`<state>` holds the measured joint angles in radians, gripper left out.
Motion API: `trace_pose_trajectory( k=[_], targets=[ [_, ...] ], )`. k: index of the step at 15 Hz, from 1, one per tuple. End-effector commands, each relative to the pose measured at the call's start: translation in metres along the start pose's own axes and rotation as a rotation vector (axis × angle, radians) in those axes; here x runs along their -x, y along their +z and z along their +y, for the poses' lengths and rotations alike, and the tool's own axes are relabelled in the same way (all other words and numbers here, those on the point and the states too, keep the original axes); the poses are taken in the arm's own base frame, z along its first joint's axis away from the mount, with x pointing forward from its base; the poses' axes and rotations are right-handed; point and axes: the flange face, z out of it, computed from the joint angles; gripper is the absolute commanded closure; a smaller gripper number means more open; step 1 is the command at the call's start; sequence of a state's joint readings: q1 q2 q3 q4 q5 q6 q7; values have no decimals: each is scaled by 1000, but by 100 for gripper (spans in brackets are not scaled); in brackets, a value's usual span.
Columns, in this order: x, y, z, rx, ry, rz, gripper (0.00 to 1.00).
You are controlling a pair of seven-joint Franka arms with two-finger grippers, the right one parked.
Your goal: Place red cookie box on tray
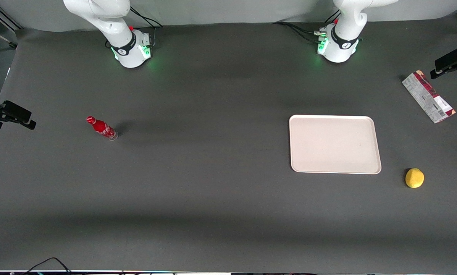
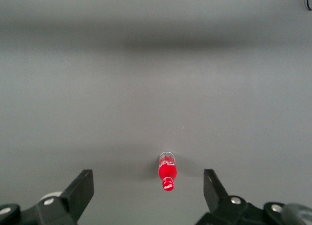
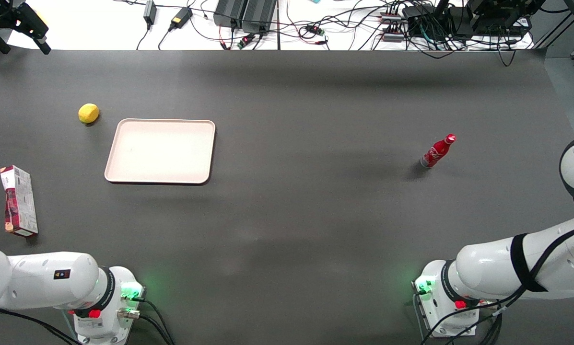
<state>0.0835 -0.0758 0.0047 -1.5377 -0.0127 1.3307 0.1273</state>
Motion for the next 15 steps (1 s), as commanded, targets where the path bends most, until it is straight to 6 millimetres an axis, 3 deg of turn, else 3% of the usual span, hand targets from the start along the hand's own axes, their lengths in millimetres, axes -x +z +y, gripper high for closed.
trace_pose_trajectory(
  k=[1, 4, 5, 7, 8, 11, 14, 15],
  targets=[
    [2, -3, 3, -17, -3, 0, 0],
    [2, -3, 3, -22, -9, -3, 0],
    [3, 0, -4, -60, -27, -18, 0],
    [6, 20, -36, -183, -89, -90, 0],
    [5, 37, -65, -216, -130, -109, 0],
    [21, 91, -175, -185, -268, -87, 0],
    [37, 190, -260, -170, -280, -91, 0],
    [43, 220, -280, -159, -269, -89, 0]
  ],
)
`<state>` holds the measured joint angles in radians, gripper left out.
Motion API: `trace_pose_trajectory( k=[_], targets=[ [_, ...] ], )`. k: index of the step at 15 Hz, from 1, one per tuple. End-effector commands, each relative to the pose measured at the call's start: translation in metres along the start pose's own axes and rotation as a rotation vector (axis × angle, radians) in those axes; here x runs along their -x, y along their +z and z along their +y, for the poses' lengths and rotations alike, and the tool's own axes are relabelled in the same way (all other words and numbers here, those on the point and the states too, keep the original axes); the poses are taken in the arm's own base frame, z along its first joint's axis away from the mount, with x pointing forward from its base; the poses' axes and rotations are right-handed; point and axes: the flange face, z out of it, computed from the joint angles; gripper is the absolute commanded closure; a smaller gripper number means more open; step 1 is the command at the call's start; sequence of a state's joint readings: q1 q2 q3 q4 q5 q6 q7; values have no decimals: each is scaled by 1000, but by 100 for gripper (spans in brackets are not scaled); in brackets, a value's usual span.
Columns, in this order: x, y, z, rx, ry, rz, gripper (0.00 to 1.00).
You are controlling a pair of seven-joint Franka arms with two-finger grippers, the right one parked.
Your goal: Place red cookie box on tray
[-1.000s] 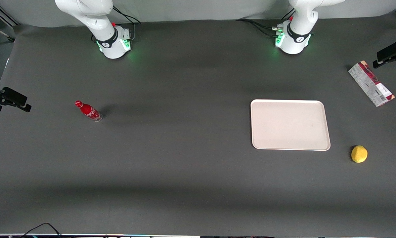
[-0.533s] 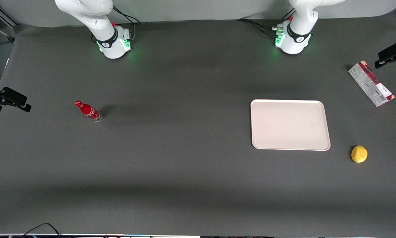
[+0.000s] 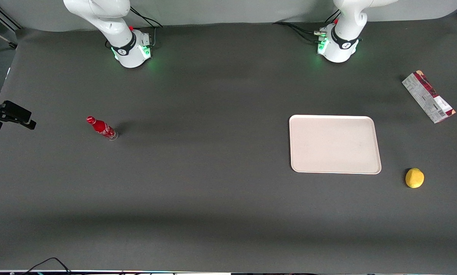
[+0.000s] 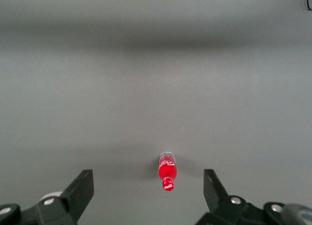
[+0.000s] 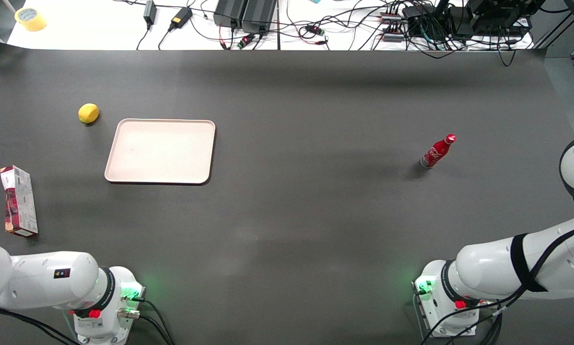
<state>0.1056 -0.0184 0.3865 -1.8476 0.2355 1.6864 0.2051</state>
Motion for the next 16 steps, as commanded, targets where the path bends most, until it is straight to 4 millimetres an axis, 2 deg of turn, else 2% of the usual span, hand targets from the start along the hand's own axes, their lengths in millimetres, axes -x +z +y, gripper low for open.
trace_pose_trajectory(
  k=[1, 3, 5, 6, 11, 13, 16],
  targets=[
    [-4, 110, -43, 11, 33, -9, 0],
    [-4, 160, -51, 60, 13, -14, 0],
    [7, 201, -55, 88, 32, 0, 0],
    [13, 215, -55, 96, 25, 11, 0],
    [44, 281, -30, 97, 25, 49, 0],
    [62, 302, -38, 84, 41, 70, 0],
    [76, 326, -30, 65, 51, 97, 0]
  ],
)
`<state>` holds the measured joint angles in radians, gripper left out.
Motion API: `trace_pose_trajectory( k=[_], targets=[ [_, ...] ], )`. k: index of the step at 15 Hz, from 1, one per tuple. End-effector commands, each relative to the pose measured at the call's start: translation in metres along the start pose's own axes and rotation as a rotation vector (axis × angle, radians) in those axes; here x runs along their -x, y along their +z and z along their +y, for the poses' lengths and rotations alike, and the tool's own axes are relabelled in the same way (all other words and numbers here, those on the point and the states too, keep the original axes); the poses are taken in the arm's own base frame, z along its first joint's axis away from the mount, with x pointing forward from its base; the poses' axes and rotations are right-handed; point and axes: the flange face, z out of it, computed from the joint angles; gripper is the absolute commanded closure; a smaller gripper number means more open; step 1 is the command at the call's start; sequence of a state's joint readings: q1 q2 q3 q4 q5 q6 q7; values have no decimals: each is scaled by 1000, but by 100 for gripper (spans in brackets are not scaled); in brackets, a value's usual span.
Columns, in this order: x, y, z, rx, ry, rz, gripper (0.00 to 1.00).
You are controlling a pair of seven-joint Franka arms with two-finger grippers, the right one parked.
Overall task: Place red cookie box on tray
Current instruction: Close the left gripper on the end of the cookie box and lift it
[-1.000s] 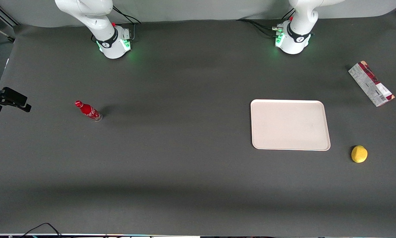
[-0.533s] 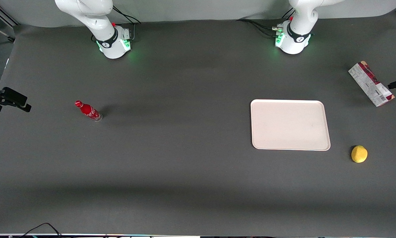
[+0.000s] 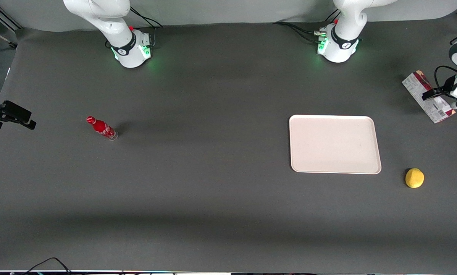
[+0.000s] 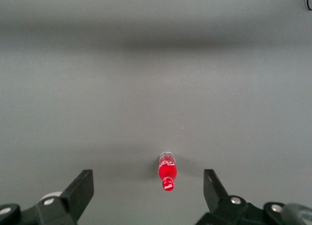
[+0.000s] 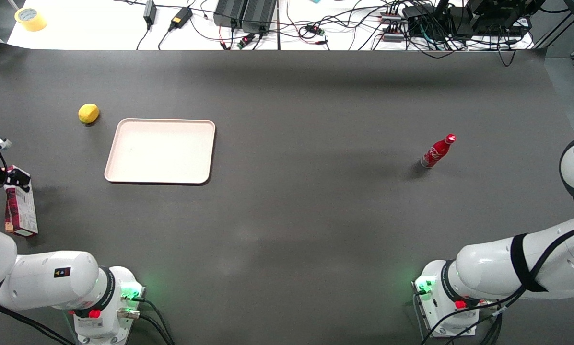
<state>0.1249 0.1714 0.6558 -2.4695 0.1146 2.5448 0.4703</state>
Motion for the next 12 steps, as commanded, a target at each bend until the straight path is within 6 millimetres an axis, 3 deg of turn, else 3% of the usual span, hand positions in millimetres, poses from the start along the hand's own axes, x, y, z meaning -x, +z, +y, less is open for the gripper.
trace_pose_trajectory(
  k=[1, 2, 3, 9, 12],
  targets=[
    [24, 25, 7, -13, 17, 49, 15],
    [28, 29, 7, -16, 12, 52, 72],
    [28, 32, 7, -17, 18, 44, 100],
    [24, 25, 5, -18, 52, 51, 100],
    [7, -9, 0, 15, 56, 44, 100]
  ],
)
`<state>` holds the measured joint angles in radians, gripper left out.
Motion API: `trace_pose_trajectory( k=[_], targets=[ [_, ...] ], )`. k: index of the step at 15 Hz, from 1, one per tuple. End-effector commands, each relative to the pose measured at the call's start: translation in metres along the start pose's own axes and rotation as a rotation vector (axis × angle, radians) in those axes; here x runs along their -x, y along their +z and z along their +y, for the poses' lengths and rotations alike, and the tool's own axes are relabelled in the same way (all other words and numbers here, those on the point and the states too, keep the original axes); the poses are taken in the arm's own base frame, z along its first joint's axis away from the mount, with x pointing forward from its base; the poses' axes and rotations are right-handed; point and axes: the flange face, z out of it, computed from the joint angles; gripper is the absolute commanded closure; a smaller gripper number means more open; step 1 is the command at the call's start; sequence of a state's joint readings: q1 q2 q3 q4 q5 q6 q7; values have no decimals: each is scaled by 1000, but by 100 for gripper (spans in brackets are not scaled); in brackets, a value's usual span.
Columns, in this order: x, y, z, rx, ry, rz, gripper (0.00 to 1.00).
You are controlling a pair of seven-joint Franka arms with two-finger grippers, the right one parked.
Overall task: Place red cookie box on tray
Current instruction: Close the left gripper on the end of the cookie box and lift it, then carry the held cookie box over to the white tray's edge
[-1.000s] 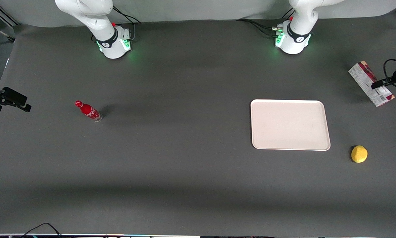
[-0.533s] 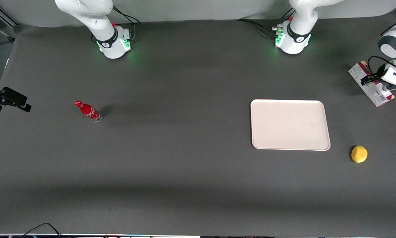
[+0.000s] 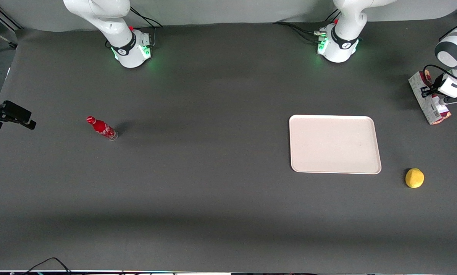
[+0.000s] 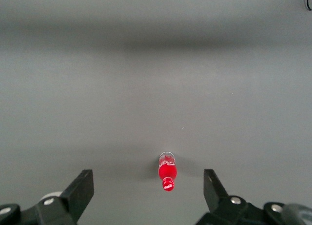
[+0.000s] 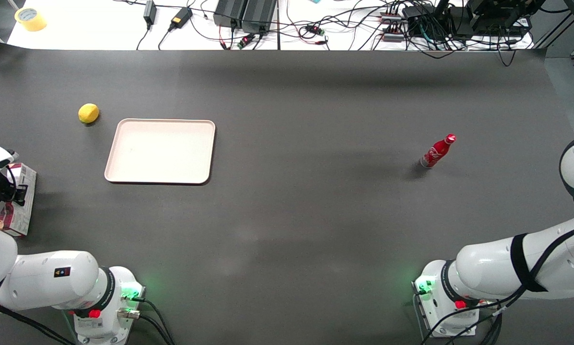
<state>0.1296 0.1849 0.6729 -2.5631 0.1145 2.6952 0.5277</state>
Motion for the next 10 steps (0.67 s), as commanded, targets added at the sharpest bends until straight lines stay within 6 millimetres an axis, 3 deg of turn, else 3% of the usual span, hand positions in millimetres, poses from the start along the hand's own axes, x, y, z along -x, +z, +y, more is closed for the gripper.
trace_pose_trajectory(
  k=[1, 4, 6, 8, 10],
  targets=[
    [-28, -57, -8, 58, 9, -4, 100],
    [-75, -158, -1, 103, 22, -56, 100],
    [-107, -230, 15, 93, 61, -57, 100],
    [-135, -297, 54, 107, 69, -30, 100],
    [-151, -347, 100, 93, 108, -10, 100]
  ],
)
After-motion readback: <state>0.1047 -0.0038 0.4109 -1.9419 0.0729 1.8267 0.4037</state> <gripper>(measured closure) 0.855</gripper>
